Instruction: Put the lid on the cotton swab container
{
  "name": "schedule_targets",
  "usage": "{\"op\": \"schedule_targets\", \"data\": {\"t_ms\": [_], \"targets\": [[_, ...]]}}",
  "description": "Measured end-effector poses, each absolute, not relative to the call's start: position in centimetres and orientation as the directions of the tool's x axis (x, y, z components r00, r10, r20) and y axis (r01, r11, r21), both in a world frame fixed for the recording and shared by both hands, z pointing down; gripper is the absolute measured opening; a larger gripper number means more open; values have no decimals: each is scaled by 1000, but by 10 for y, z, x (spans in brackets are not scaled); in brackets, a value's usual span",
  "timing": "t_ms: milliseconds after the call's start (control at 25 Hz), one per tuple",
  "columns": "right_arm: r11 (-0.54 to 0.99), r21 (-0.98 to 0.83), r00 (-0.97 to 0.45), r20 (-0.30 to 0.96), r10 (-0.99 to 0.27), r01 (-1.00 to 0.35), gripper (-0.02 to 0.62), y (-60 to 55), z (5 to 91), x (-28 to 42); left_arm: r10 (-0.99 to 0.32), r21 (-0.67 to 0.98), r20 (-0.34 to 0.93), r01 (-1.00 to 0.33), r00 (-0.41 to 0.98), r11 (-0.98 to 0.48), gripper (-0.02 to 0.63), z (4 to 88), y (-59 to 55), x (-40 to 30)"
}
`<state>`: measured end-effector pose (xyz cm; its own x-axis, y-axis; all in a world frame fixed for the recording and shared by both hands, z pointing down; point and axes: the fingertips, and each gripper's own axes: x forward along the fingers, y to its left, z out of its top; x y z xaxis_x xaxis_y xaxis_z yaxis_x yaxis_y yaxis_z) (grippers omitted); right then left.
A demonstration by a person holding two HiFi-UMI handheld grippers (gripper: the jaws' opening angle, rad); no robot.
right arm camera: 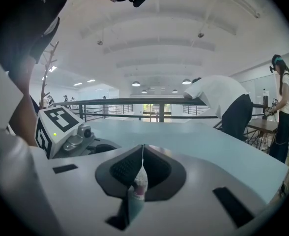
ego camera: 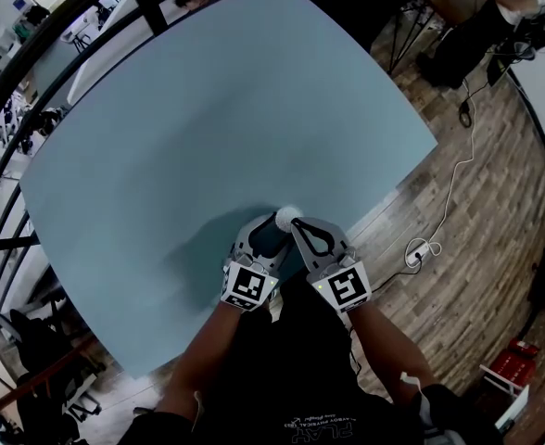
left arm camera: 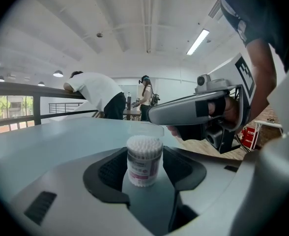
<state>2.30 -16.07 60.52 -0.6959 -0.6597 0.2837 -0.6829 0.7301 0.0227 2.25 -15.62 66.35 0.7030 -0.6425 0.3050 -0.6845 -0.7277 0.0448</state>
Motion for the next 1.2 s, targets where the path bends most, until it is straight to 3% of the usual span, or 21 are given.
{"op": "schedule_targets", "data": {"t_ms": [1200], "targets": [[784,-23,-691,488,-533,-620,19,-166,638,14,-640,65,341,-697,688,-714,238,672,-159,25]]}}
